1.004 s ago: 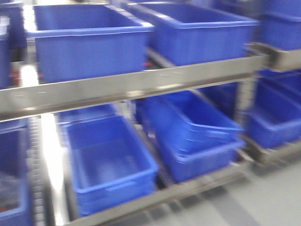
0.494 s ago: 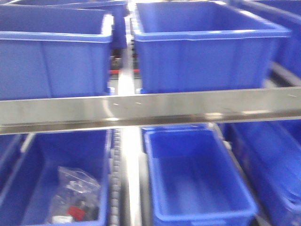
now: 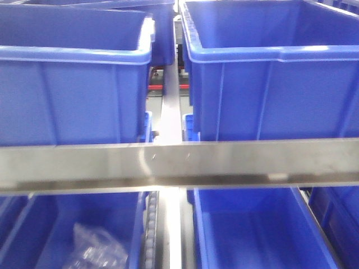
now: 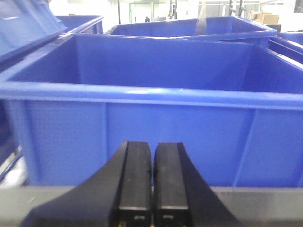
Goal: Place yellow foam block on left shelf second layer
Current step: 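Approach the shelf and bring the block over a blue bin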
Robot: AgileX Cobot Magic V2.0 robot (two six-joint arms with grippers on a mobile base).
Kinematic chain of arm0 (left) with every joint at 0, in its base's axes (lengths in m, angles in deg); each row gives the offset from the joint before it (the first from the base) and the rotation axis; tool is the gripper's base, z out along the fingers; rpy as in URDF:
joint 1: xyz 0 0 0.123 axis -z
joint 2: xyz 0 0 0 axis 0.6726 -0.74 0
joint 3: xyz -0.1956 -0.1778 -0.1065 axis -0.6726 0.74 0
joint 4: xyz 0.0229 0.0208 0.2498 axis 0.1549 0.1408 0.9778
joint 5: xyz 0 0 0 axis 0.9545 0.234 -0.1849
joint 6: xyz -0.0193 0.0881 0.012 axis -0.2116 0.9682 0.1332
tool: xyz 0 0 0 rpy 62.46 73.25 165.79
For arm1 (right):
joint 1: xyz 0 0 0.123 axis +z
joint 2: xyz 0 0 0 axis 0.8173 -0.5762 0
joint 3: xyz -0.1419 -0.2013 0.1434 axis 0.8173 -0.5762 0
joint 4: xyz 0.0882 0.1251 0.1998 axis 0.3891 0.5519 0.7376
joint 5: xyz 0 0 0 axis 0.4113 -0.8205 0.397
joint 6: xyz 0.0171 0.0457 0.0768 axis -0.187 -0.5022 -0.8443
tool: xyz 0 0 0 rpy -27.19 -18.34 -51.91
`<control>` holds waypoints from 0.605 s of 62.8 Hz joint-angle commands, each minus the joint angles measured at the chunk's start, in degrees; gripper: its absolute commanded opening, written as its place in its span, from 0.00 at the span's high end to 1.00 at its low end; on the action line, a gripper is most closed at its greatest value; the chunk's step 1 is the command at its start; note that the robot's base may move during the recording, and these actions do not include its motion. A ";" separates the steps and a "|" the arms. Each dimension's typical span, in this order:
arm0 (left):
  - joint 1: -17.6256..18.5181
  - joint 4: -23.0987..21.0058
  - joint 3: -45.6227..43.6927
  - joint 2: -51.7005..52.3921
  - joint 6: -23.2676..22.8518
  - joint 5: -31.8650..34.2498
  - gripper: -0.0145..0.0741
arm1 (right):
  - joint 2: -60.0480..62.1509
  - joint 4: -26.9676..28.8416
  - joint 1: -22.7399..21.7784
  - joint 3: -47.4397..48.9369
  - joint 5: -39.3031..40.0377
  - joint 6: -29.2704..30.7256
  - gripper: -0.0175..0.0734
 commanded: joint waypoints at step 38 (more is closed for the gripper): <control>0.26 -0.32 1.51 0.96 -0.19 4.62 0.70 | -0.54 -0.02 -0.29 1.69 5.23 0.42 0.27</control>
